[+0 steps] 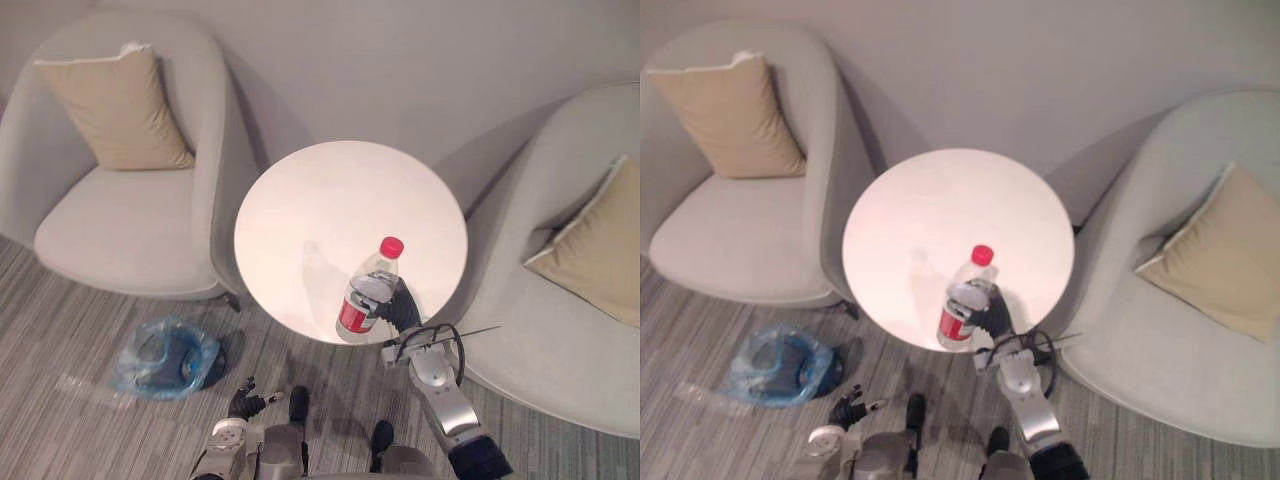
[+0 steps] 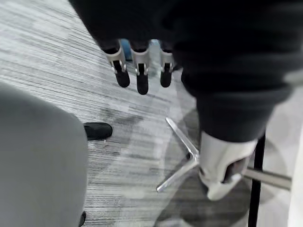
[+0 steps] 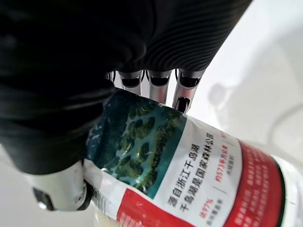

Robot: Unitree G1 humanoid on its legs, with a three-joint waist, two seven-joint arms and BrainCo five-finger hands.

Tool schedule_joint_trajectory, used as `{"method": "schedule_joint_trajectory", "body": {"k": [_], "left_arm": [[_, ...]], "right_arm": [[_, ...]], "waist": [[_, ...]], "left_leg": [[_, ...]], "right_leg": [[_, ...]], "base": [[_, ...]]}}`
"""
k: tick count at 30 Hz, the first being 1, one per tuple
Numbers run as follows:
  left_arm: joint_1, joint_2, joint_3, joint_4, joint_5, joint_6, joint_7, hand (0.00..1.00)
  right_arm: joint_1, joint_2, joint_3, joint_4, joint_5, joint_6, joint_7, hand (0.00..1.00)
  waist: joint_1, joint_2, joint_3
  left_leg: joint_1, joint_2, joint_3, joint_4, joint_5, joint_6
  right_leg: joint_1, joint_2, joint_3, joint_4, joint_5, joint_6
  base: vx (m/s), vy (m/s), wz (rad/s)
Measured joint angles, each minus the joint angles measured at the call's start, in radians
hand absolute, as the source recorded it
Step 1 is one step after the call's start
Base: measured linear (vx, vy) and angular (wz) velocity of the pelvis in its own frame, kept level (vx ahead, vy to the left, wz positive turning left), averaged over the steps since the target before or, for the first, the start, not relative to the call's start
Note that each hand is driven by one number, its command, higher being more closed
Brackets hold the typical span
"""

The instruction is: Gather rubbish on tea table into small bin, then transfer packed bag to large trash can.

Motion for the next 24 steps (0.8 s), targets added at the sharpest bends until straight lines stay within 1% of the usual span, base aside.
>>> {"method": "schedule_joint_trajectory", "body": {"k": [2, 4, 6, 7, 8, 9, 10, 11, 12, 13, 14, 15, 16, 17, 18, 19, 20, 22, 23, 24], "left_arm": [[0.003, 0.003, -0.003, 0.002, 0.000, 0.001, 0.000, 0.00], [0.003, 0.005, -0.010, 0.019, 0.000, 0.000, -0.001, 0.00], [0.001, 0.006, -0.034, 0.018, -0.001, 0.000, -0.001, 0.00], [0.001, 0.009, -0.050, 0.016, -0.001, 0.000, -0.003, 0.00], [0.001, 0.012, -0.054, 0.016, -0.001, 0.000, -0.004, 0.00], [0.001, 0.017, -0.073, 0.016, -0.001, 0.001, -0.010, 0.00], [-0.001, 0.018, -0.079, 0.015, -0.001, 0.001, -0.014, 0.00], [-0.001, 0.019, -0.078, 0.016, 0.000, 0.000, -0.014, 0.00], [-0.001, 0.021, -0.077, 0.014, 0.000, 0.001, -0.014, 0.00], [0.000, 0.024, -0.077, 0.007, 0.000, 0.001, -0.013, 0.00], [0.003, 0.025, -0.068, -0.006, -0.001, 0.001, -0.012, 0.00], [0.002, 0.024, -0.068, -0.015, -0.002, 0.001, -0.009, 0.00], [0.001, 0.022, -0.067, -0.027, -0.001, 0.001, -0.009, 0.00], [0.002, 0.013, -0.064, -0.036, -0.001, 0.001, -0.007, 0.00], [0.001, 0.004, -0.059, -0.041, -0.001, 0.001, -0.005, 0.00], [-0.003, -0.005, -0.060, -0.040, -0.001, 0.002, 0.002, 0.00], [-0.001, -0.017, -0.061, -0.042, -0.002, 0.001, 0.008, 0.00], [0.007, -0.024, -0.062, -0.043, -0.003, 0.000, 0.013, 0.00], [0.012, -0.027, -0.067, -0.050, -0.002, -0.002, 0.013, 0.00], [0.003, -0.020, -0.071, -0.041, 0.000, 0.001, 0.009, 0.00]], "right_arm": [[0.023, 0.000, 0.006, -0.015, -0.011, -0.003, 0.011, 1.00], [0.038, 0.000, 0.013, -0.017, -0.040, -0.007, 0.020, 1.00], [0.036, 0.000, 0.021, -0.017, -0.045, -0.007, 0.020, 1.00], [0.030, -0.001, 0.031, -0.017, -0.068, -0.006, 0.020, 1.00], [0.030, -0.001, 0.032, -0.017, -0.075, -0.006, 0.019, 1.00], [0.031, -0.001, 0.033, -0.017, -0.079, -0.005, 0.018, 1.00], [0.031, -0.002, 0.032, -0.017, -0.079, -0.005, 0.016, 1.00], [0.029, -0.002, 0.032, -0.019, -0.079, -0.005, 0.012, 1.00], [0.030, -0.001, 0.033, -0.020, -0.079, -0.004, 0.008, 1.00], [0.028, -0.001, 0.033, -0.023, -0.079, -0.005, 0.004, 1.00], [0.021, -0.001, 0.037, -0.024, -0.079, -0.005, 0.003, 1.00], [0.012, -0.001, 0.038, -0.025, -0.079, -0.005, 0.001, 1.00], [-0.008, 0.000, 0.040, -0.025, -0.079, -0.004, 0.000, 1.00], [-0.035, -0.005, 0.043, -0.025, -0.078, -0.005, -0.002, 1.00], [-0.058, -0.004, 0.043, -0.025, -0.076, -0.005, -0.008, 1.00], [-0.072, -0.011, 0.042, -0.024, -0.076, -0.005, -0.012, 1.00], [-0.071, -0.013, 0.037, -0.022, -0.072, -0.005, -0.021, 1.00], [-0.061, -0.033, 0.036, -0.021, -0.068, -0.005, -0.027, 1.00], [-0.061, -0.044, 0.039, -0.021, -0.068, -0.004, -0.028, 1.00], [-0.058, -0.044, 0.030, -0.017, -0.068, -0.002, -0.033, 1.00]], "waist": [[-0.007, -0.004, -0.011], [-0.014, -0.006, -0.016], [-0.017, -0.005, -0.017], [-0.026, -0.005, -0.016], [-0.032, -0.006, -0.016], [-0.048, -0.006, -0.016], [-0.054, -0.005, -0.017], [-0.054, -0.008, -0.018], [-0.060, -0.010, -0.020], [-0.062, -0.016, -0.027], [-0.054, -0.023, -0.038], [-0.041, -0.026, -0.046], [-0.033, -0.019, -0.046], [-0.023, -0.004, -0.052], [-0.016, 0.006, -0.049], [-0.024, 0.036, -0.036], [-0.038, 0.057, -0.027], [-0.031, 0.075, -0.026], [-0.029, 0.087, -0.024], [-0.037, 0.090, -0.023]], "left_leg": [[0.011, 0.001, 0.019, 0.000, -0.003, 0.001], [0.028, 0.001, 0.046, 0.000, -0.021, -0.010], [0.026, 0.001, 0.050, 0.003, -0.028, -0.010], [0.020, 0.002, 0.063, 0.015, -0.030, -0.008], [0.016, 0.002, 0.063, 0.025, -0.032, -0.004], [-0.003, 0.002, 0.052, 0.064, -0.051, 0.007], [-0.031, 0.006, 0.037, 0.092, -0.063, 0.017], [-0.050, 0.005, 0.031, 0.108, -0.062, 0.023], [-0.076, -0.004, 0.002, 0.131, -0.054, 0.035], [-0.102, -0.016, -0.039, 0.159, -0.050, 0.035], [-0.136, -0.026, -0.060, 0.185, -0.043, 0.033], [-0.171, -0.033, -0.073, 0.206, -0.038, 0.027], [-0.206, -0.035, -0.091, 0.236, -0.030, 0.018], [-0.250, -0.029, -0.112, 0.253, -0.018, 0.007], [-0.283, -0.025, -0.133, 0.266, -0.002, 0.001], [-0.299, -0.008, -0.161, 0.275, 0.010, -0.005], [-0.308, 0.004, -0.204, 0.271, 0.032, -0.018], [-0.302, 0.028, -0.237, 0.214, 0.070, -0.023], [-0.300, 0.046, -0.227, 0.169, 0.055, -0.012], [-0.311, 0.057, -0.176, 0.142, -0.030, 0.054]], "right_leg": [[0.000, 0.001, 0.019, -0.001, 0.005, 0.002], [-0.011, 0.001, 0.053, 0.021, 0.006, 0.003], [-0.056, 0.003, 0.082, 0.078, 0.005, 0.003], [-0.099, 0.009, 0.107, 0.156, 0.005, 0.003], [-0.106, 0.009, 0.108, 0.172, 0.005, 0.003], [-0.121, 0.007, 0.114, 0.210, 0.006, 0.004], [-0.126, 0.003, 0.120, 0.230, -0.002, 0.020], [-0.147, -0.002, 0.134, 0.292, -0.040, 0.039], [-0.182, 0.001, 0.162, 0.460, -0.108, 0.060], [-0.188, 0.008, 0.173, 0.560, -0.145, 0.076], [-0.186, 0.019, 0.193, 0.588, -0.164, 0.073], [-0.183, 0.025, 0.214, 0.559, -0.187, 0.056], [-0.169, 0.031, 0.229, 0.501, -0.210, 0.038], [-0.146, 0.042, 0.218, 0.405, -0.231, -0.001], [-0.120, 0.050, 0.200, 0.336, -0.255, -0.031], [-0.116, 0.072, 0.177, 0.321, -0.239, -0.039], [-0.109, 0.094, 0.140, 0.314, -0.229, -0.053], [-0.133, 0.124, 0.101, 0.346, -0.228, -0.066], [-0.139, 0.139, 0.077, 0.348, -0.216, -0.085], [-0.144, 0.119, 0.028, 0.306, -0.180, -0.111]], "base": [[-0.04, 0.016, -0.39], [-0.06, 0.029, -0.49], [-0.08, 0.028, -0.50], [-0.07, 0.017, -0.37], [-0.09, 0.010, -0.15], [-0.10, 0.012, 0.23], [-0.13, 0.007, 0.36], [-0.14, -0.017, 0.64], [-0.11, -0.077, 0.98], [-0.07, -0.147, 1.15], [-0.04, -0.166, 0.96], [-0.06, -0.189, 0.65], [-0.13, -0.177, 0.54], [-0.18, -0.206, 0.48], [-0.19, -0.162, 0.52], [-0.24, -0.146, 0.67], [-0.28, -0.149, 0.79], [-0.31, -0.177, 0.60], [-0.31, -0.168, 0.64], [-0.32, -0.117, 0.74]]}}
